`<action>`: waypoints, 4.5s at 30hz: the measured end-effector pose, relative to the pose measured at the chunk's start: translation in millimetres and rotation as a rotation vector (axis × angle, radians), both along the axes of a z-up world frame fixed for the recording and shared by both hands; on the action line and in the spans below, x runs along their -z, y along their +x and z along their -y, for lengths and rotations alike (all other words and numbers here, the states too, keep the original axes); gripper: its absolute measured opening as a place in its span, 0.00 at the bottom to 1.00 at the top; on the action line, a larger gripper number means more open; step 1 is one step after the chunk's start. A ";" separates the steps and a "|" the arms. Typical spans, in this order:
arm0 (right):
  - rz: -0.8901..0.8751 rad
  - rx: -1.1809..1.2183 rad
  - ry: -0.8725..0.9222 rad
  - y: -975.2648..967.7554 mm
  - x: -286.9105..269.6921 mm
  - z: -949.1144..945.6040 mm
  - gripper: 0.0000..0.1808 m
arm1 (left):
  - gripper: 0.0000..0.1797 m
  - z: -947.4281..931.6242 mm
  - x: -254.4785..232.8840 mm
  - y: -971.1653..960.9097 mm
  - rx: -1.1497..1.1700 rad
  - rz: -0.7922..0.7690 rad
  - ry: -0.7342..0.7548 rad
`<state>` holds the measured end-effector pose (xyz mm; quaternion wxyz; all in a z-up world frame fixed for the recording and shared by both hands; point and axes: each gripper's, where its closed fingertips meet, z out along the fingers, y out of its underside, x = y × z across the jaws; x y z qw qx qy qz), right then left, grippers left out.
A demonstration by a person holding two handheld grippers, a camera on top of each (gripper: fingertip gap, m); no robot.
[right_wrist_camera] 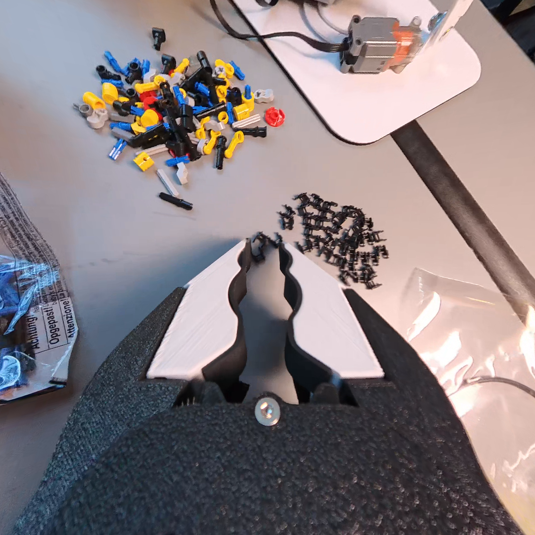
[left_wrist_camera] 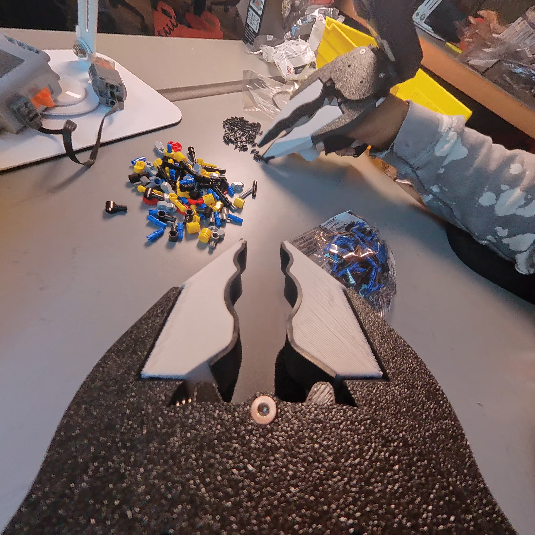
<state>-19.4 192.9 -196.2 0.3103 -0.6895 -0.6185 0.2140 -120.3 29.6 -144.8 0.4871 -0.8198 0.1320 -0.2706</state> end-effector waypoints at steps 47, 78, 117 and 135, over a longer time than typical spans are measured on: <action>0.021 0.157 -0.020 2.4 -0.7 -38.5 0.03 | 0.17 -3.8 -16.3 -14.2 -0.077 0.003 0.074; -0.020 -0.217 0.055 -84.4 0.8 51.7 0.04 | 0.17 -4.1 -10.1 -11.4 -0.067 -0.007 0.050; 0.027 -0.049 0.002 -82.5 -3.1 -11.8 0.11 | 0.12 -61.1 48.8 -49.6 -0.191 -0.382 -0.132; -0.027 -0.115 -0.014 -115.3 -16.4 -9.7 0.09 | 0.12 -61.3 39.6 -61.8 -0.236 -0.367 -0.094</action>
